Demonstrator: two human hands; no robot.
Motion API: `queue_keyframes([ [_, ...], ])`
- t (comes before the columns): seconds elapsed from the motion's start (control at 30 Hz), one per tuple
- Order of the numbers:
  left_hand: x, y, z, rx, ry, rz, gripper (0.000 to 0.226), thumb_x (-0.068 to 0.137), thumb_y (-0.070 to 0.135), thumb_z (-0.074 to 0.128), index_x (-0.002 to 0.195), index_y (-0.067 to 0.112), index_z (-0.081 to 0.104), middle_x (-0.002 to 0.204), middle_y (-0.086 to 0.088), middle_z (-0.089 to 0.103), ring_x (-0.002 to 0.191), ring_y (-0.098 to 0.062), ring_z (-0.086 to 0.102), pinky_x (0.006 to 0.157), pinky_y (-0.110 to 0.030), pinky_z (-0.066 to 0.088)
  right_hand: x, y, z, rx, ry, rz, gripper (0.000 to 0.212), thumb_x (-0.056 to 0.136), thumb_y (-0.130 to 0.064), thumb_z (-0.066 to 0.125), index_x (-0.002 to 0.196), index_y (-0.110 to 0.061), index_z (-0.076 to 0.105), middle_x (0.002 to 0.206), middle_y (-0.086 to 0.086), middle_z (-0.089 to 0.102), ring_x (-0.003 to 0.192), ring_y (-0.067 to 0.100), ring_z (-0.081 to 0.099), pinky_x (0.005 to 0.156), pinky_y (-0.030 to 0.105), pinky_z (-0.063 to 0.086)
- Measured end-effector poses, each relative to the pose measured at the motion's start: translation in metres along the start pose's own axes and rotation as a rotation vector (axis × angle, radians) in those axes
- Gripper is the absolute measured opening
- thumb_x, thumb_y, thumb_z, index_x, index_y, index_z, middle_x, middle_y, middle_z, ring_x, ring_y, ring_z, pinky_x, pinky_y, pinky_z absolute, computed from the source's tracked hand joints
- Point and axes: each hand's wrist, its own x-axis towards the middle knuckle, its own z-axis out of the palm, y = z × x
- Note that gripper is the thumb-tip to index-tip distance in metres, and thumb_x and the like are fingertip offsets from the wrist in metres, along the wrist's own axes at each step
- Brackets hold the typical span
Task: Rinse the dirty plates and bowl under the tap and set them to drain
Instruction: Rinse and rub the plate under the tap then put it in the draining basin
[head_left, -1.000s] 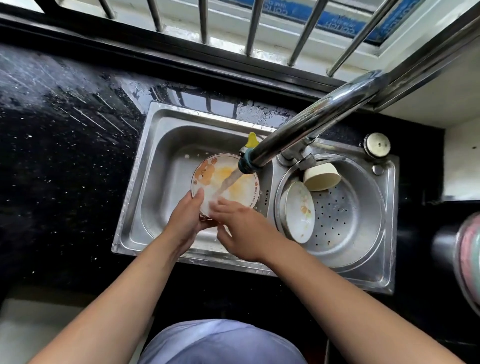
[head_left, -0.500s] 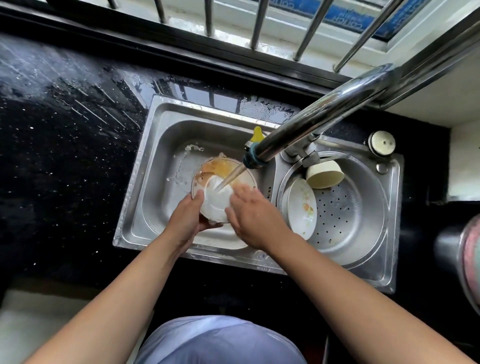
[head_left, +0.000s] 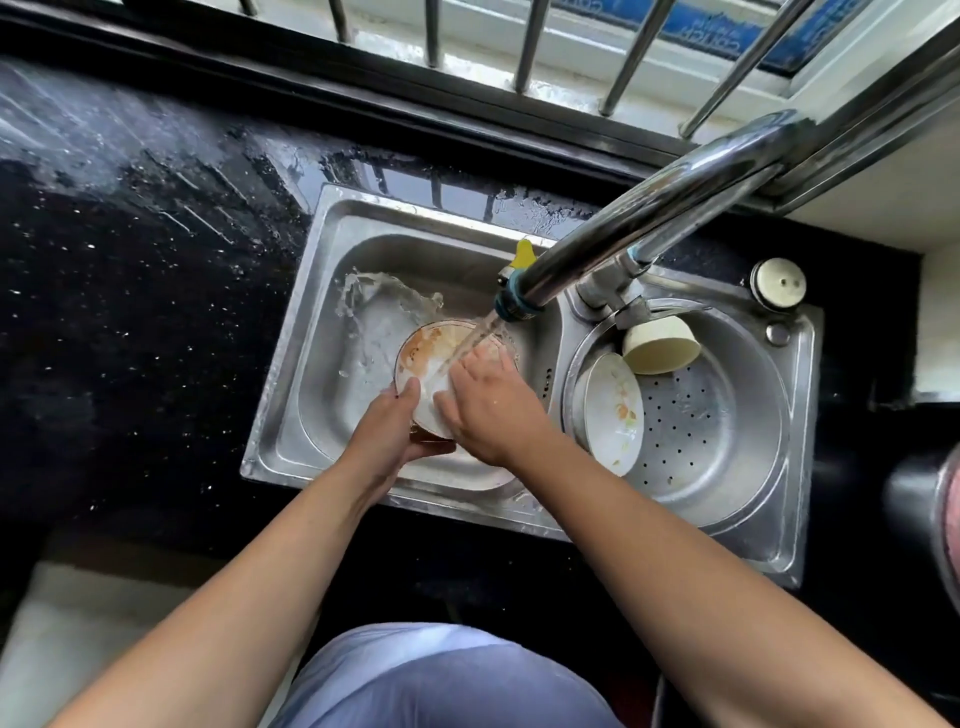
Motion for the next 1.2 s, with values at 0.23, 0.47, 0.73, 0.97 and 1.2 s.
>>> queue_keyframes([
  [0.23, 0.0, 0.007, -0.009, -0.002, 0.014, 0.013, 0.03, 0.11, 0.039, 0.043, 0.125, 0.023, 0.062, 0.109, -0.007, 0.081, 0.092, -0.023, 0.08, 0.067, -0.042, 0.065, -0.027, -0.001, 0.009, 0.091, -0.009, -0.151, 0.042, 0.106, -0.036, 0.035, 0.11, -0.011, 0.068, 0.136, 0.01, 0.062, 0.126, 0.032, 0.055, 0.113, 0.05, 0.035],
  [0.47, -0.003, 0.006, -0.008, -0.004, 0.039, 0.009, 0.03, 0.11, 0.036, 0.041, 0.116, 0.021, 0.067, 0.095, -0.005, 0.083, 0.078, -0.02, 0.079, 0.06, -0.035, 0.063, 0.004, -0.027, 0.004, 0.22, -0.07, -0.185, 0.053, 0.106, -0.034, 0.037, 0.153, -0.01, 0.037, 0.166, 0.013, 0.029, 0.148, 0.034, 0.031, 0.12, 0.044, 0.027],
  [0.73, -0.01, 0.002, -0.009, 0.041, -0.004, 0.024, 0.035, 0.111, 0.036, 0.041, 0.131, 0.017, 0.062, 0.111, -0.016, 0.078, 0.091, -0.032, 0.078, 0.068, -0.044, 0.065, 0.001, -0.011, -0.002, 0.182, -0.038, 0.019, 0.046, 0.107, -0.038, 0.035, 0.134, -0.005, 0.052, 0.147, 0.017, 0.049, 0.134, 0.033, 0.048, 0.108, 0.042, 0.041],
  [0.97, -0.012, 0.009, -0.023, -0.026, -0.019, 0.026, 0.036, 0.106, 0.046, 0.049, 0.123, 0.02, 0.066, 0.109, -0.007, 0.081, 0.095, -0.027, 0.079, 0.069, -0.042, 0.065, -0.026, -0.01, 0.023, 0.172, -0.123, -0.271, 0.067, 0.102, -0.043, 0.051, 0.161, -0.021, 0.028, 0.171, 0.003, 0.019, 0.157, 0.024, 0.019, 0.125, 0.04, 0.024],
  [1.2, -0.01, 0.02, -0.017, -0.11, -0.027, -0.024, 0.047, 0.099, 0.068, 0.038, 0.12, 0.037, 0.067, 0.112, -0.001, 0.079, 0.106, -0.019, 0.072, 0.09, -0.044, 0.056, 0.01, -0.013, 0.014, 0.482, 0.035, 0.066, 0.02, 0.103, -0.028, 0.052, 0.111, -0.019, 0.068, 0.097, 0.011, 0.074, 0.094, 0.033, 0.067, 0.069, 0.034, 0.045],
])
